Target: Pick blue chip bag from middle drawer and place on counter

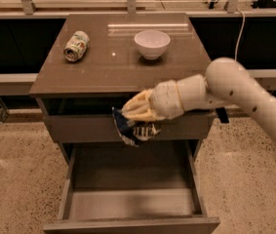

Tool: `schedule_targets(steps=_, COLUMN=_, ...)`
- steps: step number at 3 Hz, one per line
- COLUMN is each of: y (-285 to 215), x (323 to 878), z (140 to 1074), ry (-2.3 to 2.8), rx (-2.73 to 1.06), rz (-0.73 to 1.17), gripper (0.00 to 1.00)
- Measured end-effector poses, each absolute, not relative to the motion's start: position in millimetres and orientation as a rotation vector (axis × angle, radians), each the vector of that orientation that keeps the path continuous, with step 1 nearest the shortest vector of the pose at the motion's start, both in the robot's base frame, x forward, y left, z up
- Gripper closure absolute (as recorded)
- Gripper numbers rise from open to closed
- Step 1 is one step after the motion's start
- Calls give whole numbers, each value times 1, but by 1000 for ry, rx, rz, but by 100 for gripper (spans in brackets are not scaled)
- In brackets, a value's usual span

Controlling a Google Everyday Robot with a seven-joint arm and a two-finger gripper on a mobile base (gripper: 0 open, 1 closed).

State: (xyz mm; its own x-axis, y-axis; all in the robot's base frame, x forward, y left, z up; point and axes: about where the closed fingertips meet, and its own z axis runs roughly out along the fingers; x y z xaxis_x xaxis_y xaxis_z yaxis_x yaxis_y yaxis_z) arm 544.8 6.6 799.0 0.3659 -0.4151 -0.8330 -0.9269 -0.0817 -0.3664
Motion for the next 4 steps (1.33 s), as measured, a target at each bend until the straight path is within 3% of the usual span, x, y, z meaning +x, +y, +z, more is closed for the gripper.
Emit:
schedule_targets(steps=2, y=17, x=587, z=919, ry=1143, rx=-1763, rz=645, gripper=100)
schedule_targets(steps=4, y=53, x=675, z=982, ry=1194, rx=-1700, rz=555, gripper=100)
